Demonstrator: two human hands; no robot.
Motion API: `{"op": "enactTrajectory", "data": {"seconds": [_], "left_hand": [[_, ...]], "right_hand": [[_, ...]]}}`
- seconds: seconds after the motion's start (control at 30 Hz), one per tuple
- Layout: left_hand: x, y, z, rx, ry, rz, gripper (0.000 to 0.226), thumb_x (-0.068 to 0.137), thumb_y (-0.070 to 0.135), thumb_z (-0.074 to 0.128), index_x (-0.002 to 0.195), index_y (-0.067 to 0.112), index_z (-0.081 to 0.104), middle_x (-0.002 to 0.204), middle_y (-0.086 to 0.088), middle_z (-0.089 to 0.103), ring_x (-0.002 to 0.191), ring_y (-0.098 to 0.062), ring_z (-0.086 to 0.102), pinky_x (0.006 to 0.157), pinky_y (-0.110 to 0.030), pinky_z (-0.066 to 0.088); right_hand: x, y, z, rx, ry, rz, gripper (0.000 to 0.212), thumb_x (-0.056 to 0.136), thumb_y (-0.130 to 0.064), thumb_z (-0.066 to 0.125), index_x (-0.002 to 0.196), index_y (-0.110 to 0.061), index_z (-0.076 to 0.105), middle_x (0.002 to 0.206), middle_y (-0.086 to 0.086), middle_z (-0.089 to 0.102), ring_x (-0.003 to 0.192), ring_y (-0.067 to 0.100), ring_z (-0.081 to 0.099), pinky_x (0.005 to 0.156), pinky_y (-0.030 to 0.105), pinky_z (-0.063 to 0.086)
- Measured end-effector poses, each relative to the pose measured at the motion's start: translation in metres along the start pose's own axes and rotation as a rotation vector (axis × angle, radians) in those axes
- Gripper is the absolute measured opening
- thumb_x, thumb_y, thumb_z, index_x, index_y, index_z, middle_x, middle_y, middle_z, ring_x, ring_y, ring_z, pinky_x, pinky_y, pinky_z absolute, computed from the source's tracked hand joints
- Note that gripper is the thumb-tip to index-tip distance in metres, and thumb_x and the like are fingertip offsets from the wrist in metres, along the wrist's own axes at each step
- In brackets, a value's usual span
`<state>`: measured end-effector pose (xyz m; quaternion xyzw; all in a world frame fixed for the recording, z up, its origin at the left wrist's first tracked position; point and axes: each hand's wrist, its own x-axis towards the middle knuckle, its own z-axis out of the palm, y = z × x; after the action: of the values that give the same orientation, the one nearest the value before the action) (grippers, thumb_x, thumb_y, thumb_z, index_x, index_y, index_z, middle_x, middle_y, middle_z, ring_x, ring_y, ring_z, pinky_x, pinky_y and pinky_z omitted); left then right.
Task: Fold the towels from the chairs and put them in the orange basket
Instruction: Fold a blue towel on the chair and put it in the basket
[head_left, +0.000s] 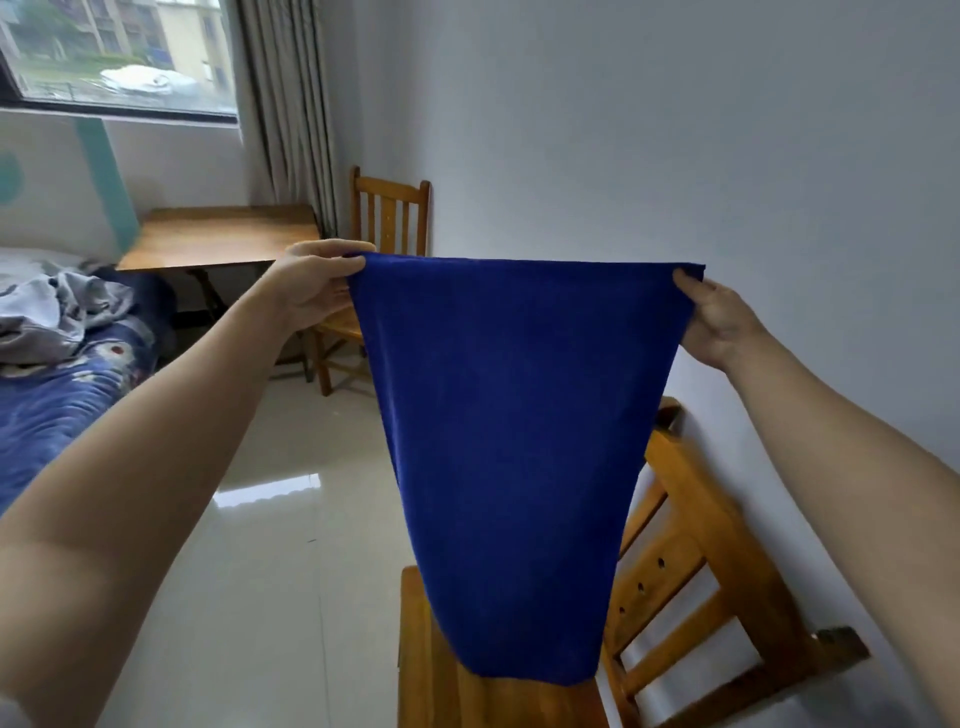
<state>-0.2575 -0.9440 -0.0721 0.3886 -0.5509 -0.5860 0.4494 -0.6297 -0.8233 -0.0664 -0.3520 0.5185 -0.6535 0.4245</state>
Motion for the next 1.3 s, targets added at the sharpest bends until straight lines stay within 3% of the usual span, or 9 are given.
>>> {"op": "enactTrajectory", "data": {"seconds": [0.1,0.2,0.3,0.47,0.63,0.77,0.9,1.07,1.3], "left_hand": [[0.017,0.012,0.006,-0.124,0.064,0.053,0.016,0.092,0.007,0.052,0.096,0.017,0.063,0.101,-0.004,0.061,0.1,-0.018,0.058,0.077,-0.028,0.051],[0.026,0.02,0.012,-0.236,0.101,0.108,0.013,0.091,0.01,0.054,0.09,0.018,0.064,0.097,-0.002,0.063,0.097,-0.017,0.059,0.081,-0.028,0.052],[0.026,0.018,0.014,-0.253,0.079,0.131,0.011,0.09,0.012,0.055,0.089,0.018,0.065,0.095,-0.001,0.065,0.093,-0.015,0.06,0.082,-0.028,0.051],[0.015,0.008,0.008,-0.267,0.034,0.103,0.019,0.089,0.011,0.057,0.079,0.02,0.07,0.088,0.0,0.067,0.087,-0.014,0.063,0.076,-0.026,0.054],[-0.012,-0.019,-0.002,-0.251,-0.054,0.054,0.029,0.09,0.009,0.053,0.073,0.021,0.073,0.075,0.004,0.07,0.07,-0.009,0.065,0.059,-0.02,0.054],[-0.04,-0.048,-0.002,-0.22,-0.081,-0.007,0.037,0.09,0.007,0.051,0.068,0.022,0.076,0.068,0.005,0.069,0.06,-0.006,0.064,0.052,-0.017,0.051],[-0.073,-0.083,-0.004,-0.218,-0.077,-0.117,0.038,0.09,0.004,0.051,0.067,0.021,0.076,0.066,0.004,0.069,0.06,-0.006,0.064,0.054,-0.016,0.052],[-0.12,-0.121,-0.005,-0.25,-0.071,-0.243,0.025,0.091,0.004,0.049,0.082,0.015,0.07,0.069,0.0,0.069,0.061,-0.008,0.065,0.054,-0.017,0.053],[-0.209,-0.203,0.003,-0.245,0.045,-0.476,0.016,0.092,0.003,0.047,0.094,0.009,0.063,0.069,-0.001,0.069,0.061,-0.01,0.064,0.05,-0.017,0.052]], "right_hand": [[0.031,-0.01,0.004,0.016,0.02,-0.041,0.025,0.094,-0.022,0.051,0.116,-0.01,0.055,0.114,0.005,0.062,0.101,0.018,0.06,0.078,0.027,0.053],[0.046,-0.014,0.005,-0.005,0.027,-0.067,0.037,0.096,-0.026,0.048,0.127,-0.007,0.05,0.124,0.008,0.059,0.11,0.021,0.058,0.089,0.031,0.05],[0.047,-0.01,0.002,-0.042,0.039,-0.072,0.047,0.092,-0.03,0.052,0.131,-0.006,0.048,0.127,0.008,0.057,0.113,0.022,0.057,0.088,0.03,0.051],[0.032,0.006,-0.002,-0.048,0.083,-0.058,0.023,0.097,-0.024,0.047,0.115,-0.013,0.055,0.117,0.002,0.061,0.104,0.017,0.059,0.082,0.026,0.051],[0.0,0.03,-0.008,-0.095,0.18,-0.017,0.012,0.096,-0.024,0.049,0.099,-0.019,0.059,0.104,-0.001,0.063,0.097,0.015,0.059,0.074,0.024,0.049],[-0.033,0.054,-0.012,-0.099,0.254,0.045,0.01,0.094,-0.024,0.051,0.093,-0.019,0.06,0.096,-0.001,0.063,0.086,0.013,0.059,0.069,0.025,0.049],[-0.066,0.087,-0.028,-0.111,0.28,0.135,0.015,0.093,-0.025,0.054,0.1,-0.014,0.062,0.1,0.003,0.064,0.09,0.016,0.06,0.072,0.026,0.05],[-0.107,0.126,-0.042,-0.165,0.342,0.209,0.013,0.094,-0.02,0.052,0.097,-0.011,0.061,0.084,0.001,0.067,0.08,0.015,0.06,0.064,0.025,0.051],[-0.19,0.197,-0.071,-0.335,0.394,0.405,0.019,0.094,-0.017,0.052,0.109,-0.007,0.058,0.101,0.011,0.061,0.086,0.024,0.058,0.071,0.033,0.048]]}}
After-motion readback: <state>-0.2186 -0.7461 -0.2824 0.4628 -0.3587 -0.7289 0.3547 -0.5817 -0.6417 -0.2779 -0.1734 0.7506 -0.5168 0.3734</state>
